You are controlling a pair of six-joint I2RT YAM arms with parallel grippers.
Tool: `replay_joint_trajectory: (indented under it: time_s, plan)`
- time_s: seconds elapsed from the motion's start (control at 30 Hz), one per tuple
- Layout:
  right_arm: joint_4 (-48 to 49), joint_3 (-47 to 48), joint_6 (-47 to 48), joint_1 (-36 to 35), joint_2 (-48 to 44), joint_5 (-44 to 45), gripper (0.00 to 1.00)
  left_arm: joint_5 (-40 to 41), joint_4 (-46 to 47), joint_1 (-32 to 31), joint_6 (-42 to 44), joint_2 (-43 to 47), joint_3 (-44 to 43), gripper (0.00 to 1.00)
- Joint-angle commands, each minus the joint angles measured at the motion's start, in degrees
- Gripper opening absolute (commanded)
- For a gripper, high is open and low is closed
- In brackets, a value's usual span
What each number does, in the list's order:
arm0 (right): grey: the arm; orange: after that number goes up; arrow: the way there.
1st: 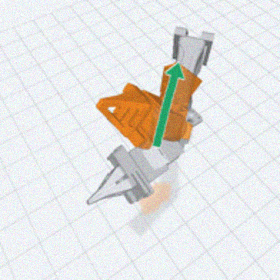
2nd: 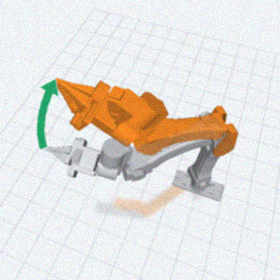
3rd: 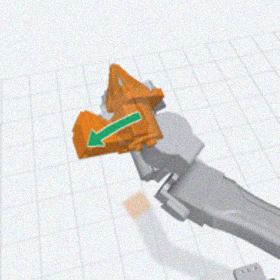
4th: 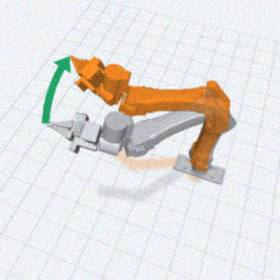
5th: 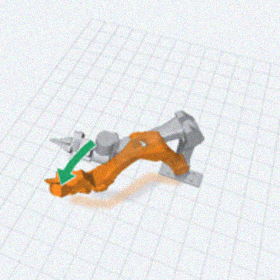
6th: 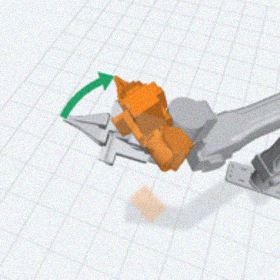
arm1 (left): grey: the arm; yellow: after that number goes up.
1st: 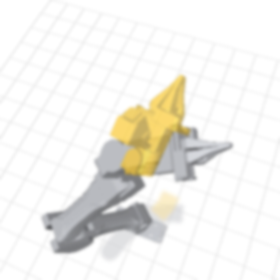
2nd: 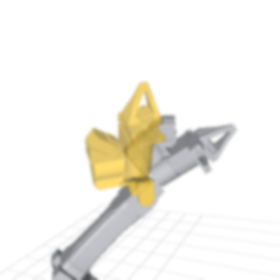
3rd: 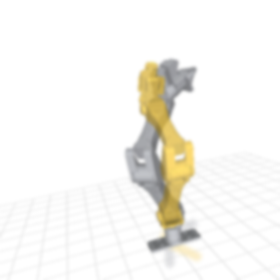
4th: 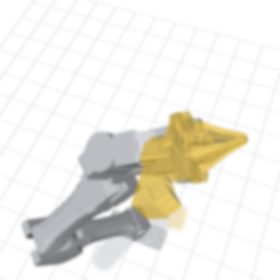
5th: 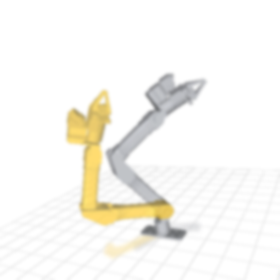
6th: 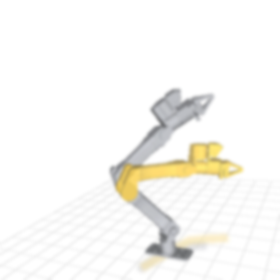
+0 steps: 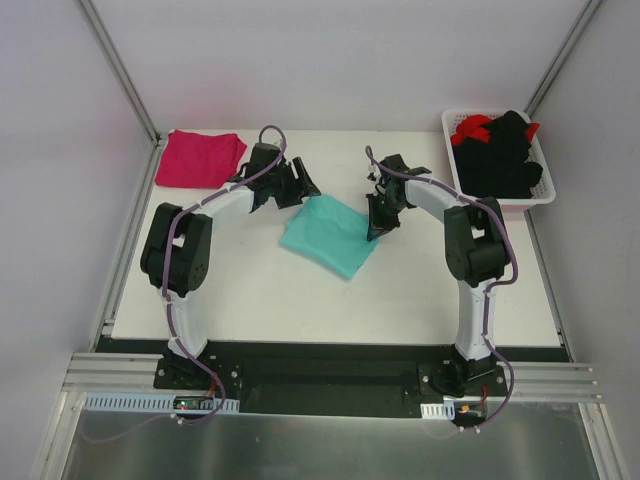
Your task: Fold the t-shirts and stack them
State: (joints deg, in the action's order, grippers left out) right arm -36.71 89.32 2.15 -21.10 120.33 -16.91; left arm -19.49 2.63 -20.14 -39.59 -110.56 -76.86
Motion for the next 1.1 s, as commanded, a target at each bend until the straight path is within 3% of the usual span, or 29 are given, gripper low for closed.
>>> replay_joint_trajectory:
  time_s: [0.0,0.77,1.07]
  plan:
    - [-1.8,0.9,0.7,-0.4,-1.5,0.3,0.01,-2.3,1.8,0.3,-0.9,0.4,-0.9,0.64]
    - [-1.9,1.3,1.1,-0.5,-0.8,0.5,0.01,-7.0,4.8,-1.0,-5.0,-7.2,-7.9,0.64]
    - [-1.9,1.1,1.4,-0.5,-0.5,0.5,0.01,-3.6,5.2,-0.9,-3.0,-11.5,-6.7,0.63]
